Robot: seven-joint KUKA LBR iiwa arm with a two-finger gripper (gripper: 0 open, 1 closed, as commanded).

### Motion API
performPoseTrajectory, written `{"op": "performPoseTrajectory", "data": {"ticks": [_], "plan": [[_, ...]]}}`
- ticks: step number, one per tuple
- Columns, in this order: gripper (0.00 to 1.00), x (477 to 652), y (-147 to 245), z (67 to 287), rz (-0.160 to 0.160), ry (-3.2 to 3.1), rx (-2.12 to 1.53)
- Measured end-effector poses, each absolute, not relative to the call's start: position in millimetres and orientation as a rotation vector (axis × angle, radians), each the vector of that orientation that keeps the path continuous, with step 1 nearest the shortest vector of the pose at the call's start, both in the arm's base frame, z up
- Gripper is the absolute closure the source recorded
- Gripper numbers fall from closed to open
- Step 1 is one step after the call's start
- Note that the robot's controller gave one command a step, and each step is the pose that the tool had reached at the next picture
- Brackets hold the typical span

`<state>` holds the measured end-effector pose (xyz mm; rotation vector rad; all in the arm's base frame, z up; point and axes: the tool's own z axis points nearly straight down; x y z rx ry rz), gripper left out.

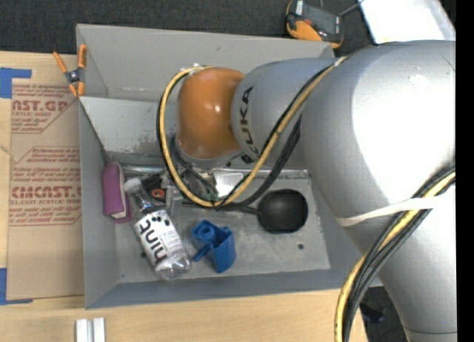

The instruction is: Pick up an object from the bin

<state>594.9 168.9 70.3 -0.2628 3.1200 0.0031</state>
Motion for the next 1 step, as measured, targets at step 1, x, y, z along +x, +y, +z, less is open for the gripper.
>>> {"op": "performPoseTrajectory", "data": {"ticks": [1], "plan": [[1.00,594.9,169.0,70.3,0.003,3.120,-0.263]]}}
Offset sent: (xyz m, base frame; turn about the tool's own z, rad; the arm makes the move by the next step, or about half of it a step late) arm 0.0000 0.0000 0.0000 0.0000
